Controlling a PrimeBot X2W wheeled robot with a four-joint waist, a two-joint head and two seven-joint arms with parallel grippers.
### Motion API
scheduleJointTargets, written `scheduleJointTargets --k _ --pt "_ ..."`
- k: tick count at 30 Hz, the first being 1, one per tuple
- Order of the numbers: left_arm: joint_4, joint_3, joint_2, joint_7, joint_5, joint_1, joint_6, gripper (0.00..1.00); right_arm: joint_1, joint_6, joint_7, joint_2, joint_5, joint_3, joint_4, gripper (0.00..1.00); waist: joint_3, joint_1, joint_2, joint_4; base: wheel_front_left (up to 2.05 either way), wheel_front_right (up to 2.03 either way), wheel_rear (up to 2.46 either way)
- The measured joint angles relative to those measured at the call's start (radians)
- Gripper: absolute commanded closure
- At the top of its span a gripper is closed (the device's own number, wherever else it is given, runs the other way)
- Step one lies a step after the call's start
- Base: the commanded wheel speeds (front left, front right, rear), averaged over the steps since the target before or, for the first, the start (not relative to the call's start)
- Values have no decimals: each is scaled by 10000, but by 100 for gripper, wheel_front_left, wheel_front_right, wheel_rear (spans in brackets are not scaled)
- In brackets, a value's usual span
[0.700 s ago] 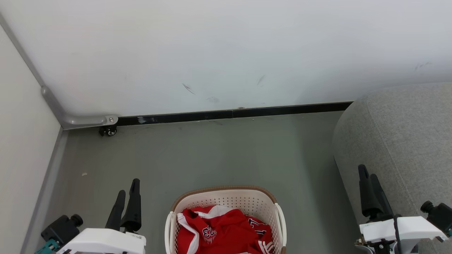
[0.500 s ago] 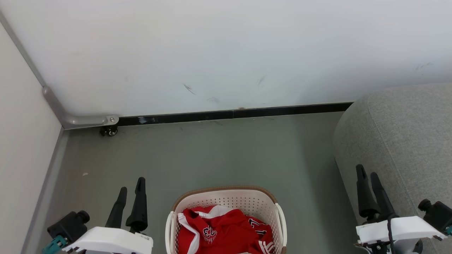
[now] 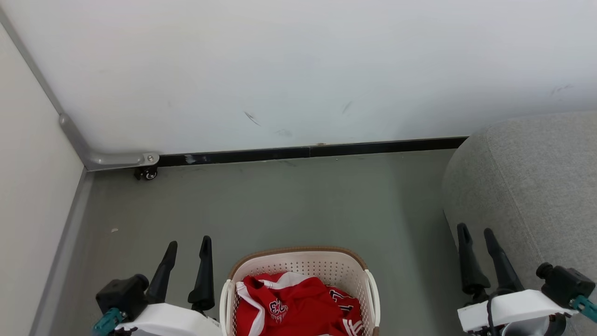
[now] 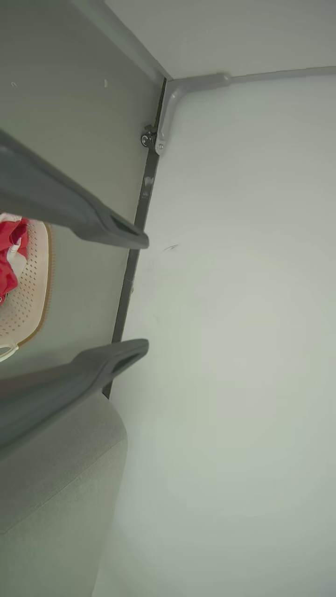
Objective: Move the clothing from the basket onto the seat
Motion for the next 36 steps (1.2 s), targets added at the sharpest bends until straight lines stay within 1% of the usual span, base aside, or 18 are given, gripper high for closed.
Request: scheduleJointTargets --k 7,25,36 --pt "-23 -278 4 -249 1183 185 280 0 1 2 -182 0 -844 151 134 0 -19 -3 0 25 0 0 0" --pt "15 -593 8 -874 3676 369 959 0 -4 2 -604 -2 -3246 245 568 0 23 -6 0 55 0 0 0" --pt "186 -510 -12 -917 3722 371 1083 0 -33 2 -627 -2 -3304 253 742 0 75 -6 0 27 0 0 0"
